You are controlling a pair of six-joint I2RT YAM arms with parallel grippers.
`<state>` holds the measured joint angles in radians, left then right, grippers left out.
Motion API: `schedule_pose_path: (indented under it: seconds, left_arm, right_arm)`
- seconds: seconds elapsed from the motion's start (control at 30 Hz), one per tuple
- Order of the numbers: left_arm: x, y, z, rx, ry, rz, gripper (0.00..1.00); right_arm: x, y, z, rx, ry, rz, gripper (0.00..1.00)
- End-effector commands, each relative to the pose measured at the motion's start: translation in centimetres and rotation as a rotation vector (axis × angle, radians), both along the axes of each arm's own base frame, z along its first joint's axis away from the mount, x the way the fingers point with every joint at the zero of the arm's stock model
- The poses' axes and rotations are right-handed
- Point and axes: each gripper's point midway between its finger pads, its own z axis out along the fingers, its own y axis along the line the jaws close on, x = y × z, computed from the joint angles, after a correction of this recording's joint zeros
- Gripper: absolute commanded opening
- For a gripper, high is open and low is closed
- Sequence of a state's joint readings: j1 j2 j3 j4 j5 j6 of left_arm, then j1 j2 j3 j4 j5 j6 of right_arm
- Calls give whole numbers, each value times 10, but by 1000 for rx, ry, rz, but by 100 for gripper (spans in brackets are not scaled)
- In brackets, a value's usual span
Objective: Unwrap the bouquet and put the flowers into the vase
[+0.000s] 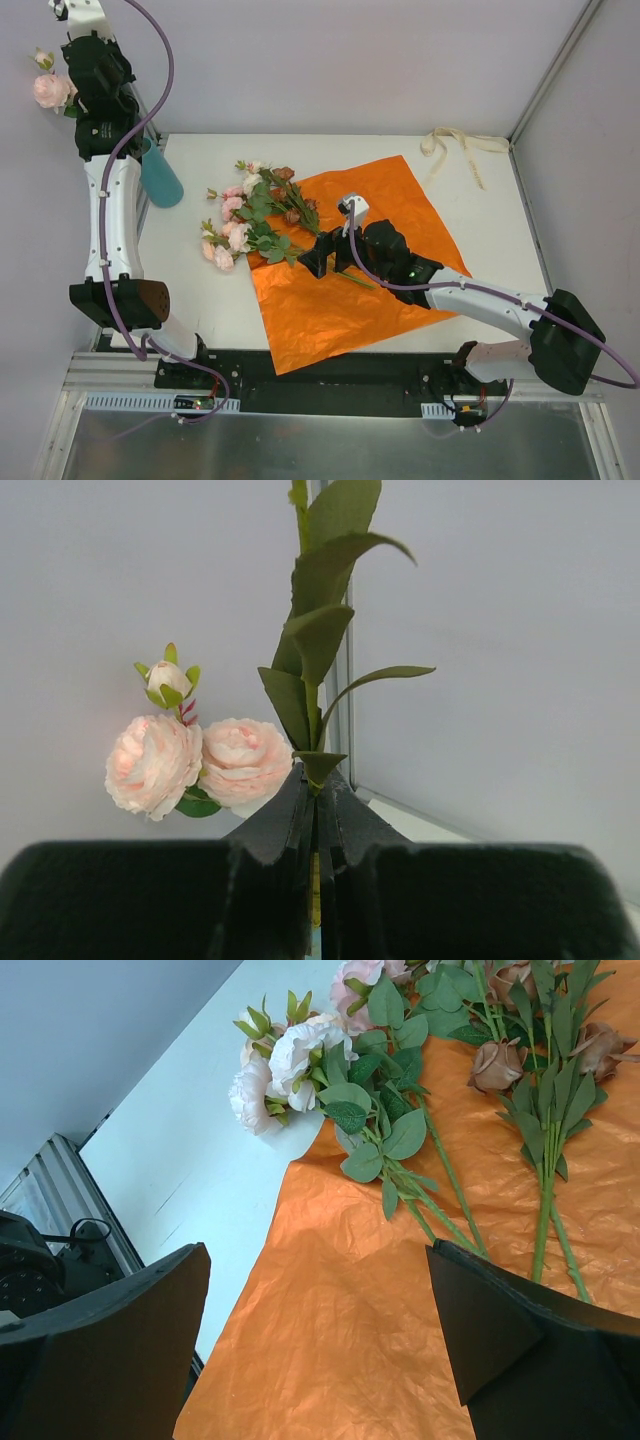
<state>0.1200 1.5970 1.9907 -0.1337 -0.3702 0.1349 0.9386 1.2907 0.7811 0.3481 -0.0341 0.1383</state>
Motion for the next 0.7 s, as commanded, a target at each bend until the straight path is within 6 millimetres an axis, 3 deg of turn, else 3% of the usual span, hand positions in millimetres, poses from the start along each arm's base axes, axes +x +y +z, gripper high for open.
schedule_pose_path:
  seconds: [0.0,0.13,0.5,0.67]
  left_arm:
    - [-8,5,20,6,-55,13,0]
    - [-2,3,-4,-24,-12,-10,0]
    - [28,29,-77,-195,58,-6,3]
    - [24,22,-100,-225,117,-30,58]
  right_arm:
    - [4,4,19,50,-53,-5,99]
    - [3,3,22,53,-52,-1,99]
    - [5,2,22,38,-13,-29,99]
    - [16,-8,13,-32,12,-110,99]
